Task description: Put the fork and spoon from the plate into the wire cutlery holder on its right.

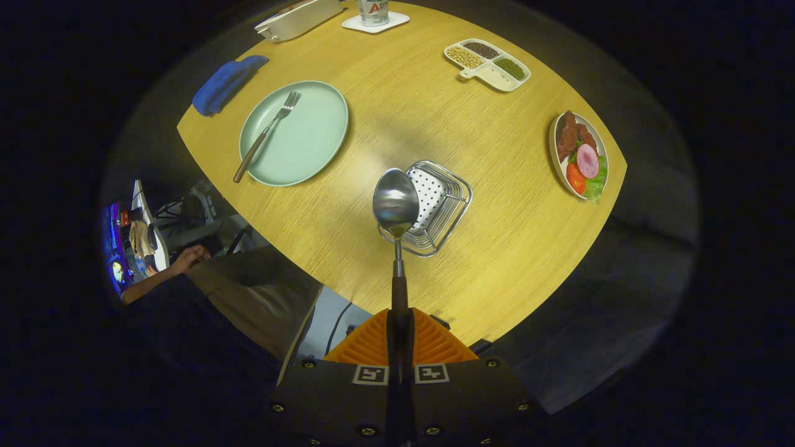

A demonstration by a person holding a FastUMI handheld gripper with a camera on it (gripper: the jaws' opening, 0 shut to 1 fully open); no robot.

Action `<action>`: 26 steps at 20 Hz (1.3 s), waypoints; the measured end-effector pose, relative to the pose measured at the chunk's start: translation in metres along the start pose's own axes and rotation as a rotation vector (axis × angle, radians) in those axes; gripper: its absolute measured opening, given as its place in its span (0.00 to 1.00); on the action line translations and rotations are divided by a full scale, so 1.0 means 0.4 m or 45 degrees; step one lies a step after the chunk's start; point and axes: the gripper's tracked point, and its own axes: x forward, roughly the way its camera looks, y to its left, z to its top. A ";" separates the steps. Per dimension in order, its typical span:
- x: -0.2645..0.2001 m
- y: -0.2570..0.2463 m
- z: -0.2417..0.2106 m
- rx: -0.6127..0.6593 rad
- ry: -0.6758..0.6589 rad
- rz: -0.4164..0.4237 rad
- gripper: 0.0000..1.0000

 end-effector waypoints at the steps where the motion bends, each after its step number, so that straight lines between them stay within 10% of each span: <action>1: 0.005 -0.011 -0.002 0.000 0.023 -0.004 0.01; 26: 0.096 -0.092 0.151 0.022 0.238 -0.087 0.11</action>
